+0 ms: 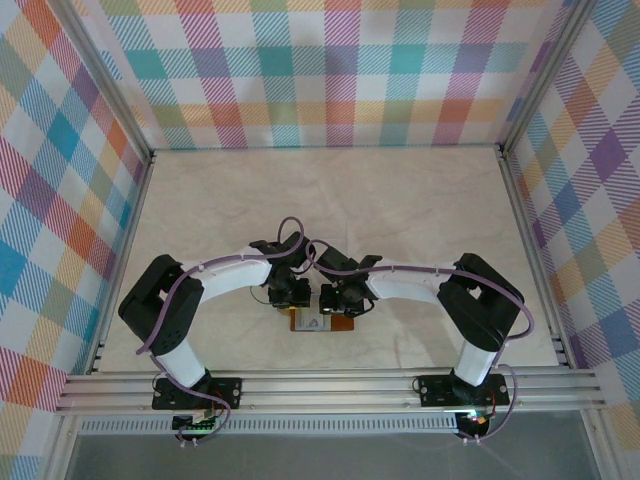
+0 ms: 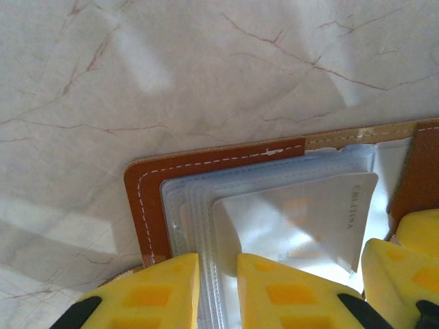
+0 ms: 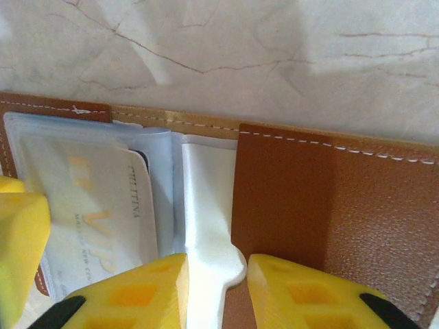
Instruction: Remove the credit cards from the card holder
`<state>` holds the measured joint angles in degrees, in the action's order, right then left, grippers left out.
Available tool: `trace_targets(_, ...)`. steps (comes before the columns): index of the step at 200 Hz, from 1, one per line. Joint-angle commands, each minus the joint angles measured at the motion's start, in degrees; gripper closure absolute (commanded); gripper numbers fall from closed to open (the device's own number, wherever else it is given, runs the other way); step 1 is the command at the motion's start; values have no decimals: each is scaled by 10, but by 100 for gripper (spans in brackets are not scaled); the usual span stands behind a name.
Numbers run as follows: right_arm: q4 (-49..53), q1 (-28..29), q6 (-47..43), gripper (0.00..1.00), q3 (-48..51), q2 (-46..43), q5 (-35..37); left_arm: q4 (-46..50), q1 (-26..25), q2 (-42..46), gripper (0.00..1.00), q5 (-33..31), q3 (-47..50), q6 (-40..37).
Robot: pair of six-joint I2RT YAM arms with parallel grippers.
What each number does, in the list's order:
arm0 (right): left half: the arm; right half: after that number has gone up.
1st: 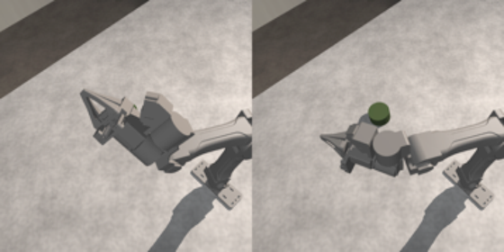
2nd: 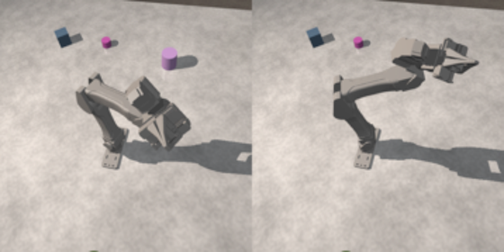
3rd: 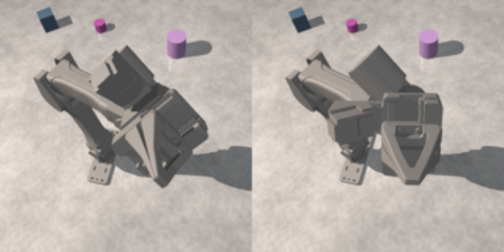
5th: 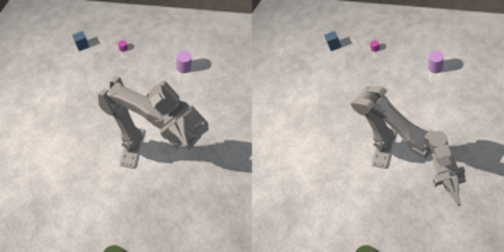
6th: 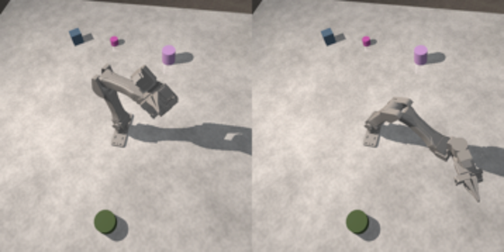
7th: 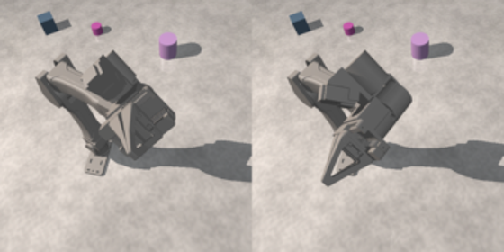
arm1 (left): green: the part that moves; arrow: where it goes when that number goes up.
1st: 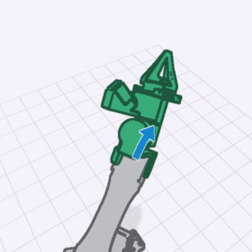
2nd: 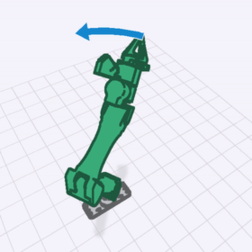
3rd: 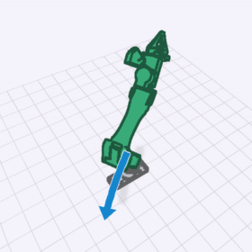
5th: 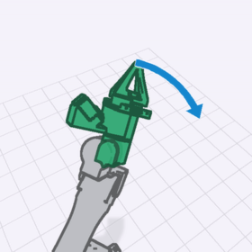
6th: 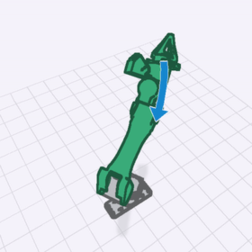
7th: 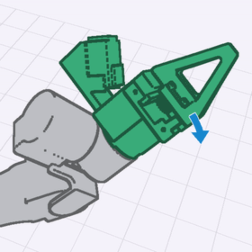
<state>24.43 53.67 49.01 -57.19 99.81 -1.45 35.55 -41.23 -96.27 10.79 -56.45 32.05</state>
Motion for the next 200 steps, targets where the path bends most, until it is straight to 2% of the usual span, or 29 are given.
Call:
trace_targets(1,52,3,3,71,25,7,25,35,-6,-6,79,-21,11,-5)
trace_targets(31,20,0,14,71,44,-31,9,37,-5,5,80,-25,9,0)
trace_targets(67,-55,-9,9,68,71,-75,-53,42,-6,53,78,-30,4,7)
trace_targets(121,-126,-13,4,68,67,-72,-141,14,8,83,82,2,38,20)
trace_targets(149,-117,-14,10,69,55,-55,-144,-1,12,66,88,13,47,21)
trace_targets(200,-131,-20,17,69,63,-38,-148,-51,15,55,88,65,57,37)
